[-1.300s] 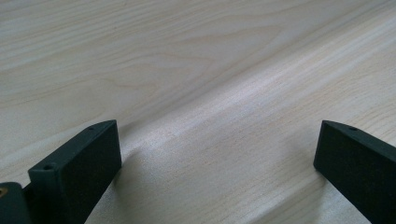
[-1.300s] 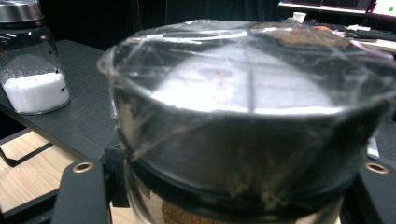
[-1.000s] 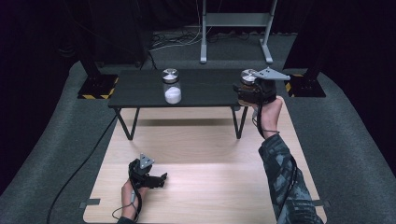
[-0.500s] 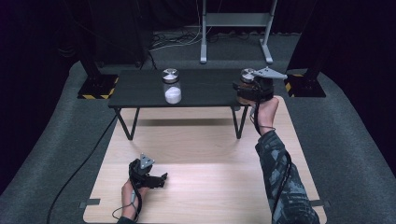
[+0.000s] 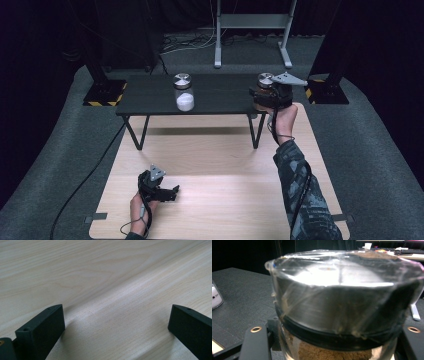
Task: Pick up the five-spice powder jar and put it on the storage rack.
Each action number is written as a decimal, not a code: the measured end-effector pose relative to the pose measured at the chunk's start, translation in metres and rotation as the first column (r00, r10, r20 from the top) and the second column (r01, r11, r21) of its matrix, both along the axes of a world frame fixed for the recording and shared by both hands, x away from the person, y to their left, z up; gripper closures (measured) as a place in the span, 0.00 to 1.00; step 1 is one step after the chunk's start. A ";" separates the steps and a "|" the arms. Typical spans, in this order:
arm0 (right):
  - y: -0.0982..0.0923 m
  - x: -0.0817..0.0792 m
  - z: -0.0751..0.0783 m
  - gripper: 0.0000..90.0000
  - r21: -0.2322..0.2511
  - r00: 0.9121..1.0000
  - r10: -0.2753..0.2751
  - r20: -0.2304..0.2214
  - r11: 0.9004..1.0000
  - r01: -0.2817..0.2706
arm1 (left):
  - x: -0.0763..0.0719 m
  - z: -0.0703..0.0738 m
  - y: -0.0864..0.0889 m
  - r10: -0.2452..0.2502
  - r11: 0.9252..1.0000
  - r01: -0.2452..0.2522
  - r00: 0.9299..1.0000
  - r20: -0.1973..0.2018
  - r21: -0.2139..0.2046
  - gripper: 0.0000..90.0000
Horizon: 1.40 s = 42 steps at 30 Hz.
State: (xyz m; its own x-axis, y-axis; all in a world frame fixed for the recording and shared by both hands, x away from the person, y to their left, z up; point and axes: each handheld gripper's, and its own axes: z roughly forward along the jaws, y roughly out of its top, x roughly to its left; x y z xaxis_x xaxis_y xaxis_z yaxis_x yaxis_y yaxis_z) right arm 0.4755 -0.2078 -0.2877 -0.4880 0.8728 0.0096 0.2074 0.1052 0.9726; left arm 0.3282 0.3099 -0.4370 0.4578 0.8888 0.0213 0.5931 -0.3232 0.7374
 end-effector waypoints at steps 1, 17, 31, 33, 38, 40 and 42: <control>0.000 0.000 0.000 0.32 -0.001 1.000 -0.001 0.000 1.000 0.001 | 0.000 0.000 0.000 -0.001 1.000 0.000 1.000 0.000 0.001 0.00; 0.010 -0.004 -0.001 0.06 -0.022 0.998 -0.052 -0.037 0.998 0.052 | 0.000 0.000 0.000 -0.002 1.000 0.002 1.000 0.001 0.001 0.00; -0.019 -0.058 -0.002 0.00 -0.048 0.996 -0.024 -0.082 0.999 0.021 | 0.000 0.000 0.000 -0.002 1.000 0.002 1.000 0.004 0.003 0.00; -0.024 -0.075 -0.018 0.00 -0.055 0.995 -0.027 -0.100 0.998 0.022 | 0.000 0.000 0.000 -0.002 1.000 0.002 1.000 0.004 0.003 0.00; -0.033 -0.103 -0.050 0.00 -0.068 0.989 -0.031 -0.143 0.997 0.022 | 0.000 0.000 0.000 -0.002 1.000 0.002 1.000 0.004 0.003 0.00; -0.036 -0.118 -0.067 0.00 -0.061 0.988 -0.036 -0.151 0.998 0.027 | -0.001 0.000 0.000 -0.002 1.000 0.002 1.000 0.005 0.005 0.00; -0.040 -0.132 -0.085 0.00 -0.053 0.984 -0.037 -0.172 0.998 0.028 | -0.001 0.000 -0.001 -0.002 1.000 0.002 1.000 0.005 0.004 0.00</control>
State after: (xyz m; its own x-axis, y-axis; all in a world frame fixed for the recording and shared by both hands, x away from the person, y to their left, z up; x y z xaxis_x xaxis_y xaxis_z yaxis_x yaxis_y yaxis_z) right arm 0.3439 -0.2475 -0.3726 -0.4543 0.8896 0.0475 0.3764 0.1433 0.9153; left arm 0.3276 0.3094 -0.4371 0.4595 0.8877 0.0274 0.5889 -0.3276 0.7389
